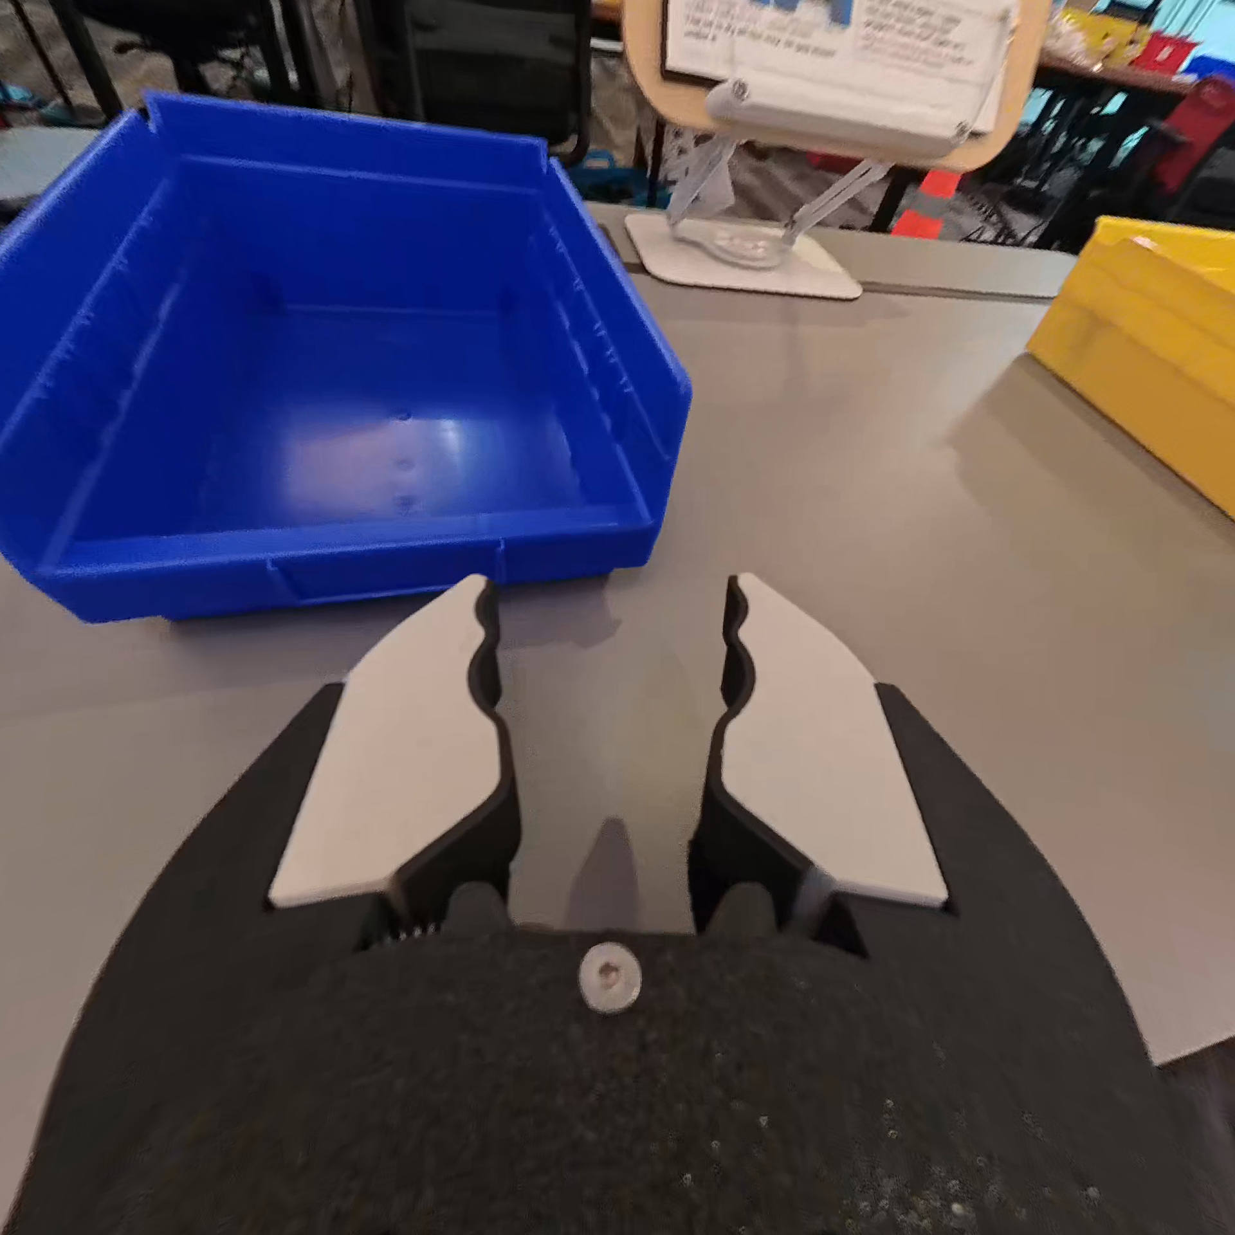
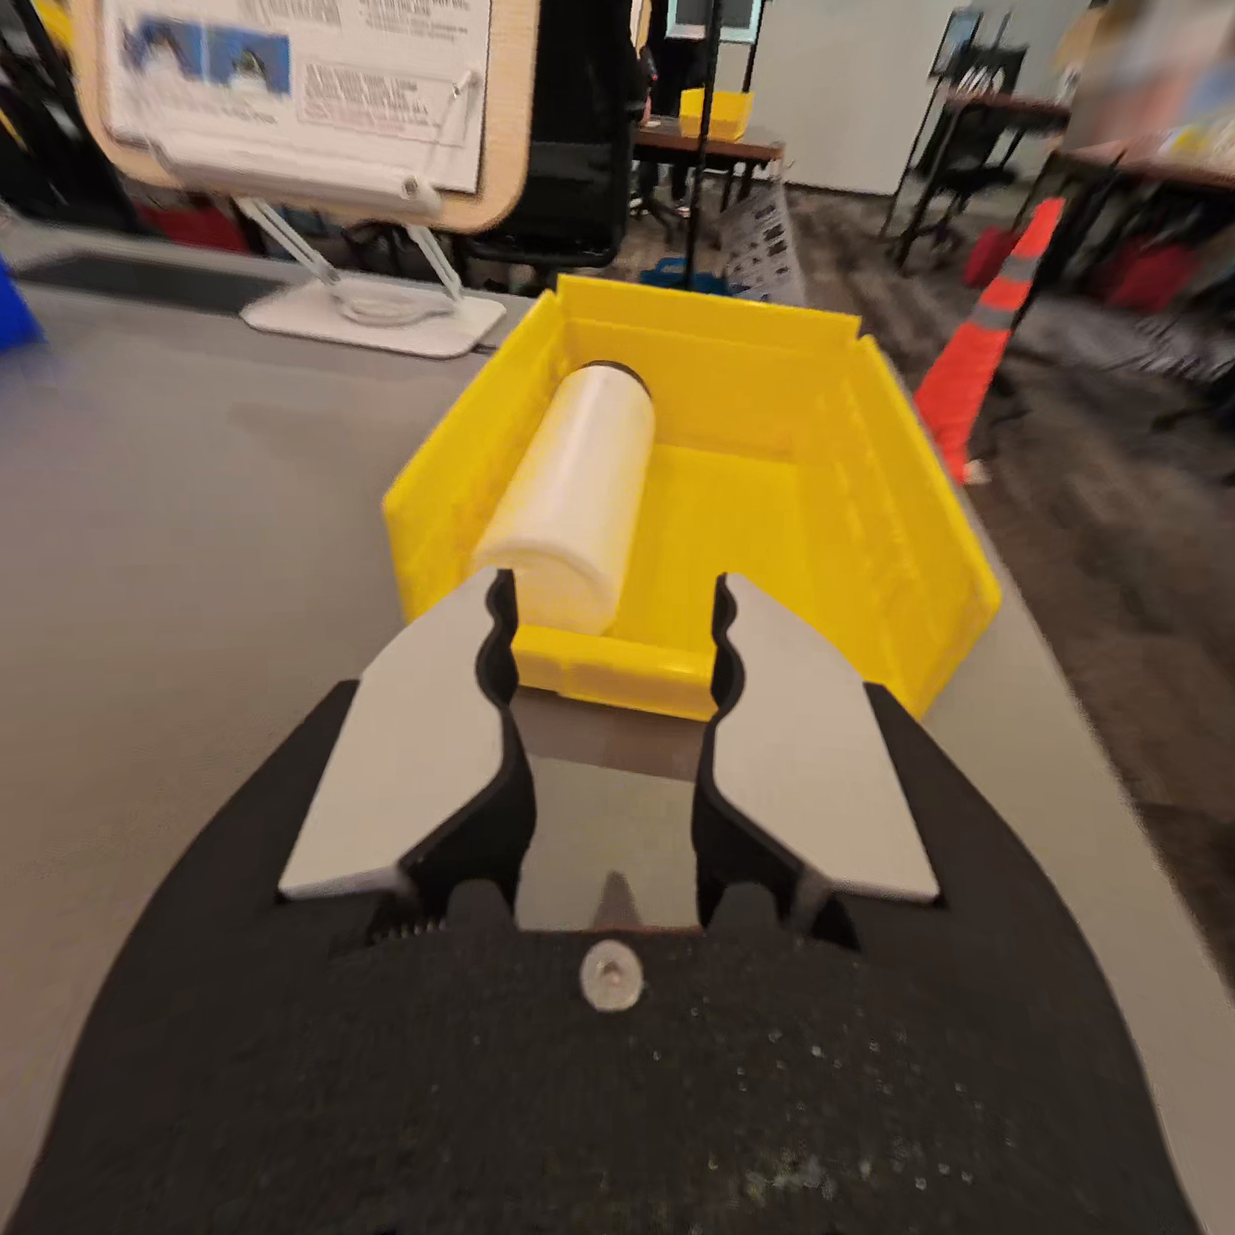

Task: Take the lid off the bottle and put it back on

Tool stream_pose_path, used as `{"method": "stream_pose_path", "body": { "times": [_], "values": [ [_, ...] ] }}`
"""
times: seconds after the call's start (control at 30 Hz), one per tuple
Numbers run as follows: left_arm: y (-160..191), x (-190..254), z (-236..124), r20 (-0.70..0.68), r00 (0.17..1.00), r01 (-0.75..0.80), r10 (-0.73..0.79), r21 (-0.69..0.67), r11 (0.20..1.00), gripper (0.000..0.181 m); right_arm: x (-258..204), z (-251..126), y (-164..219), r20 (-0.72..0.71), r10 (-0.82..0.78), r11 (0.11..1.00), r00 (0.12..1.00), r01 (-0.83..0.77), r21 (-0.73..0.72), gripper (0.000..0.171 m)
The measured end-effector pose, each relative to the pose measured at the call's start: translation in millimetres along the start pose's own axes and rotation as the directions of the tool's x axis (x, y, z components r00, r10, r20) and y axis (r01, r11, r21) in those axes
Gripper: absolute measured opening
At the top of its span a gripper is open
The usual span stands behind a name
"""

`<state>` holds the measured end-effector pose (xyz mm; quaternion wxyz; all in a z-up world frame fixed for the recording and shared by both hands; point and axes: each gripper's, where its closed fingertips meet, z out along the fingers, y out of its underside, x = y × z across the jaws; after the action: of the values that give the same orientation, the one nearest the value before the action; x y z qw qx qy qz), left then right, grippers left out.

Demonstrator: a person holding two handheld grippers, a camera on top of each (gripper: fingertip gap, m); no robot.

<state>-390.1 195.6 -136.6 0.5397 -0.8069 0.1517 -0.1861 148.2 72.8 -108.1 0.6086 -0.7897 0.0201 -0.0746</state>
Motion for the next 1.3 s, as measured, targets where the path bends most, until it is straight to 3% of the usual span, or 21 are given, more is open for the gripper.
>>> {"method": "stream_pose_path", "body": {
  "times": [0.13,0.3,0.67,0.8,0.87,0.93,1.0,1.1,1.23,1.3],
  "values": [
    [4,4,0,0.015,0.999,-0.033,0.033,-0.029,0.999,0.065,-6,1,15,-0.025,-0.104,0.993,0.994,0.102,-0.059,0.054],
    [3,7,-6,0.015,0.999,-0.033,0.033,-0.026,0.999,0.065,-19,1,15,0.059,-0.013,0.999,0.998,0.015,-0.034,0.056],
    [0,15,-9,0.0,0.999,-0.052,0.052,-0.004,0.999,0.064,-15,4,21,0.089,0.108,0.992,0.99,-0.102,-0.069,0.061],
    [3,19,-8,-0.022,0.999,-0.036,0.035,-0.021,0.999,0.064,-20,8,19,0.095,0.133,0.99,0.987,-0.128,-0.054,0.07],
    [3,21,-7,-0.028,0.999,-0.042,0.041,-0.022,0.999,0.064,-36,15,15,0.113,0.265,0.964,0.957,-0.261,-0.054,0.085],
    [4,25,-5,-0.038,0.998,-0.048,0.047,-0.033,0.998,0.065,-76,24,5,0.222,0.34,0.94,0.914,-0.329,-0.088,0.091],
    [5,28,-4,-0.044,0.997,-0.066,0.065,-0.035,0.997,0.065,-107,36,3,0.259,0.287,0.958,0.922,-0.269,-0.104,0.093],
    [6,33,-2,-0.052,0.995,-0.093,0.091,-0.039,0.995,0.065,-118,63,4,0.202,0.17,0.983,0.964,-0.151,-0.109,0.096],
    [9,44,2,-0.074,0.989,-0.13,0.126,-0.052,0.99,0.066,-127,85,1,0.17,0.195,0.976,0.966,-0.173,-0.136,0.101],
    [10,52,5,-0.079,0.985,-0.16,0.156,-0.057,0.985,0.07,-152,85,-3,0.297,0.18,0.979,0.938,-0.143,-0.143,0.104]
  ]
}}
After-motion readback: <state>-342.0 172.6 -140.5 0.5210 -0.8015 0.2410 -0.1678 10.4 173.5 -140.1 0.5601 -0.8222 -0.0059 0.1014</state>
